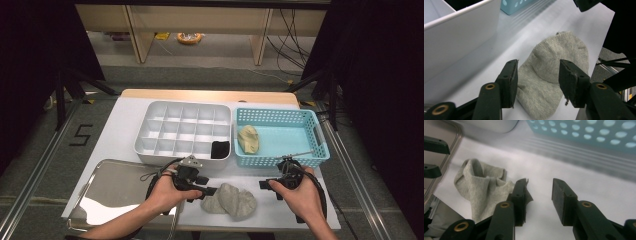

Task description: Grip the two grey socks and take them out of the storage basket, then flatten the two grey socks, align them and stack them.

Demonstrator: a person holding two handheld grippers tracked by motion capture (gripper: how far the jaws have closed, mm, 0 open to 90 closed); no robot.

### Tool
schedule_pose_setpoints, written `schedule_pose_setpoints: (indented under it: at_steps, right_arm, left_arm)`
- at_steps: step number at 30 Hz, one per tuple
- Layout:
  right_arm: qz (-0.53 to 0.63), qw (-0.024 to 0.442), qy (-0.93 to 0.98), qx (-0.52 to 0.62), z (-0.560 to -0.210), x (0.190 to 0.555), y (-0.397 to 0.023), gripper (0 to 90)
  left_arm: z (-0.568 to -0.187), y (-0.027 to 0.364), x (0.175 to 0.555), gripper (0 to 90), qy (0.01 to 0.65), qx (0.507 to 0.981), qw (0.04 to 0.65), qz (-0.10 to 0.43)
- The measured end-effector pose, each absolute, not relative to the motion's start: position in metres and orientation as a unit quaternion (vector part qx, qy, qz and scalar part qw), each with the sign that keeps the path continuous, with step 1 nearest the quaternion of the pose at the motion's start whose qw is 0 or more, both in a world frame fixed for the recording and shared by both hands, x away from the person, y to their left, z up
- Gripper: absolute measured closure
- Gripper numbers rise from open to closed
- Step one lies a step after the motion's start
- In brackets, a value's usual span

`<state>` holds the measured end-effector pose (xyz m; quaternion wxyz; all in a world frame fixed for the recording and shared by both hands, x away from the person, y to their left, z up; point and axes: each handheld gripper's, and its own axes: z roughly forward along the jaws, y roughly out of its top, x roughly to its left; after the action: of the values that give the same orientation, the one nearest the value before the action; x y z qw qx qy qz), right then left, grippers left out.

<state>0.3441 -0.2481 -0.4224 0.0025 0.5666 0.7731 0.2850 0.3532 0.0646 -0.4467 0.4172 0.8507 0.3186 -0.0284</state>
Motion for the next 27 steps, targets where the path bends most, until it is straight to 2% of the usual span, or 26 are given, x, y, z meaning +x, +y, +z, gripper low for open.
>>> schedule_pose_setpoints:
  at_steps: [7,15,20,22,24,25,26,27]
  right_arm:
    - [0.279,-0.026,0.777,0.564,-0.43,0.341,-0.237,65.1]
    - [0.26,-0.05,0.793,0.548,-0.443,0.345,-0.224,63.4]
    - [0.252,-0.053,0.806,0.533,-0.451,0.349,-0.22,62.1]
    - [0.247,-0.059,0.808,0.531,-0.454,0.351,-0.218,63.3]
    - [0.242,-0.059,0.811,0.53,-0.456,0.351,-0.216,69.0]
    - [0.242,-0.059,0.811,0.53,-0.456,0.351,-0.216,69.0]
    - [0.239,-0.062,0.812,0.529,-0.456,0.35,-0.215,73.2]
    - [0.239,-0.062,0.815,0.524,-0.456,0.35,-0.215,77.9]
  left_arm:
    - [-0.454,0.054,0.362,53.5,0.316,0.856,0.407,-0.041]
    - [-0.457,0.039,0.365,44.0,0.295,0.866,0.398,-0.063]
    - [-0.458,0.031,0.364,42.1,0.273,0.875,0.395,-0.065]
    - [-0.459,0.029,0.366,44.2,0.255,0.882,0.389,-0.067]
    - [-0.461,0.027,0.366,48.6,0.247,0.885,0.389,-0.067]
    - [-0.461,0.027,0.366,52.3,0.247,0.885,0.389,-0.067]
    - [-0.461,0.026,0.366,52.3,0.239,0.886,0.392,-0.067]
    - [-0.461,0.025,0.366,56.7,0.237,0.886,0.393,-0.07]
